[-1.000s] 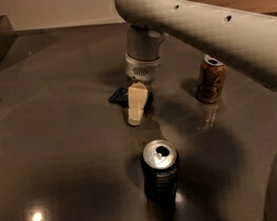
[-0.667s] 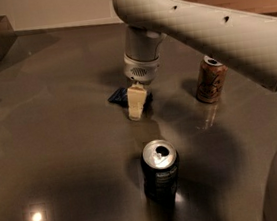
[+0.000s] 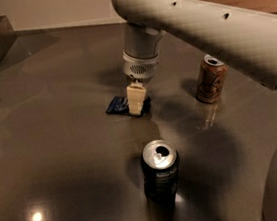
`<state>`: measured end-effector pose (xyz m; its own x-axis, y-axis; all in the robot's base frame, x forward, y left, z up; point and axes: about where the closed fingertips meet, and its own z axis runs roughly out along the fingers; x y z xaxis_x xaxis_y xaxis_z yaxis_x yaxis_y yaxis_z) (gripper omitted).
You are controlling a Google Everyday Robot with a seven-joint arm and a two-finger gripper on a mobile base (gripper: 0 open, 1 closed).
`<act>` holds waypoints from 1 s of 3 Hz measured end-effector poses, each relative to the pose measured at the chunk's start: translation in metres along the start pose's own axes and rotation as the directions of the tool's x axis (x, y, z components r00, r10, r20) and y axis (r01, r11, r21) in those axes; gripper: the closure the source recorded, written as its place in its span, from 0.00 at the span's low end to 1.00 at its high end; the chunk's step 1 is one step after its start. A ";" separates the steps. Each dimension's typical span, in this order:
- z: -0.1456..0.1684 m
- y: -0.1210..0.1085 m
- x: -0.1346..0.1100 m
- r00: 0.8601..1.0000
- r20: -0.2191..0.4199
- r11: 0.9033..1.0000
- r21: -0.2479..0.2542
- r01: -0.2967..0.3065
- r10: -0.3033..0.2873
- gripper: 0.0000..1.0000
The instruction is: Move rxbar blueberry near orange can
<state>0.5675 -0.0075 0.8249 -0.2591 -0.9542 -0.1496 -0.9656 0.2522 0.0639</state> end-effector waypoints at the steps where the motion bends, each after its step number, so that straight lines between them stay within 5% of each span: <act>1: -0.021 -0.002 0.009 1.000 0.024 0.999 0.037 -0.018 0.017 1.00; 3: -0.069 -0.017 0.053 0.996 0.039 0.990 0.116 -0.081 0.077 1.00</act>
Offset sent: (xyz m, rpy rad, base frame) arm 0.0002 -0.0741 0.0716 0.0108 -0.1140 -0.1123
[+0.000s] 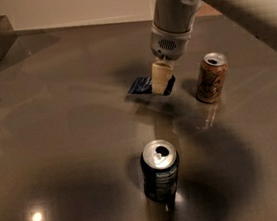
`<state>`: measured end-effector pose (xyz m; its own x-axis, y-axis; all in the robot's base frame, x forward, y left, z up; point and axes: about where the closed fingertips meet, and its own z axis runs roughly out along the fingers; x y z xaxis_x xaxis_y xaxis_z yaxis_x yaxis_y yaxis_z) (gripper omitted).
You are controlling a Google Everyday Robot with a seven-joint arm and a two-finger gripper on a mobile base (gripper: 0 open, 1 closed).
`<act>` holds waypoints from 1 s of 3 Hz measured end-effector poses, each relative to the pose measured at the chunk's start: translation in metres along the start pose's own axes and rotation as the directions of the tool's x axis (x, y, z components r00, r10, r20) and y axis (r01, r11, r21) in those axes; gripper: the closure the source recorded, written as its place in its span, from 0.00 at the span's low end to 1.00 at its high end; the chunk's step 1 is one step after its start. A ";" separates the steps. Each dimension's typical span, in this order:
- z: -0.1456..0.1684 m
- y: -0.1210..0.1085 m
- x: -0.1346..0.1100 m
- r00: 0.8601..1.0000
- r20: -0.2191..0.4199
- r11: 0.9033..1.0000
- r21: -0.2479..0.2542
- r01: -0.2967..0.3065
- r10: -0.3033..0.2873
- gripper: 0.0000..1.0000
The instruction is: Move rxbar blueberry near orange can
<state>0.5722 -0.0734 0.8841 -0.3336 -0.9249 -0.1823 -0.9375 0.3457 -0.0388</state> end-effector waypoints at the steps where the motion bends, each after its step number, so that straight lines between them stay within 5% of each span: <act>1: -0.006 -0.015 0.023 0.999 -0.021 0.999 0.017 -0.036 0.036 1.00; 3: 0.008 -0.046 0.046 0.996 -0.059 0.998 0.025 -0.060 0.062 0.59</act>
Offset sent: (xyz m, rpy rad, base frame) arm 0.0237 -0.0748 -0.0135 -0.0851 0.0314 -0.0891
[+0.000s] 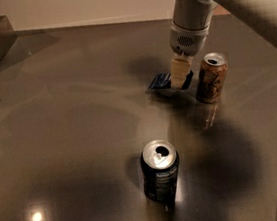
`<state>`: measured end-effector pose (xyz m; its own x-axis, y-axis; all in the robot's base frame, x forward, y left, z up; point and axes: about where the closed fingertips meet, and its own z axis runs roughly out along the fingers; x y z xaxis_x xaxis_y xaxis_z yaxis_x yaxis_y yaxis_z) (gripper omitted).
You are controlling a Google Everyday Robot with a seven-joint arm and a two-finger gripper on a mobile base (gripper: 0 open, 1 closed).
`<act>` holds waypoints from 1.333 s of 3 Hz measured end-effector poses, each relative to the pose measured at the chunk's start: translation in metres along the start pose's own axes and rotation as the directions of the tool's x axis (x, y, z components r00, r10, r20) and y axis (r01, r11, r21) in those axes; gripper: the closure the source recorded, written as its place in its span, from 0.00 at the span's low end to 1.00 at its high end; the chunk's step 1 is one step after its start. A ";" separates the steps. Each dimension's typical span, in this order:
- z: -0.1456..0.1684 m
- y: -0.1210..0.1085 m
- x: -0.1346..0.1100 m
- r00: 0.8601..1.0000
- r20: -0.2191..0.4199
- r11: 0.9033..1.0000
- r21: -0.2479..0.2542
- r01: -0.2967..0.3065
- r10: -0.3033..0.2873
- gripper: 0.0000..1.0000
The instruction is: Move rxbar blueberry near orange can
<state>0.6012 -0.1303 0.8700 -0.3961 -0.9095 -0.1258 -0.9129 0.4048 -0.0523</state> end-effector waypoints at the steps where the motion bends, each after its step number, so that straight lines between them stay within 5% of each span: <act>1: 0.006 -0.008 0.002 1.000 -0.012 1.000 0.010 0.007 -0.006 0.36; 2: 0.008 -0.010 0.000 1.000 -0.006 1.000 0.015 0.007 -0.007 0.13; 3: 0.010 -0.012 -0.002 1.000 0.000 1.000 0.019 0.008 -0.008 0.00; 4: 0.010 -0.012 -0.002 1.000 0.000 1.000 0.020 0.008 -0.008 0.00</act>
Offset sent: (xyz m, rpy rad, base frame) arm 0.0072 -0.0040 -0.0058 -0.0144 -0.0047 0.0045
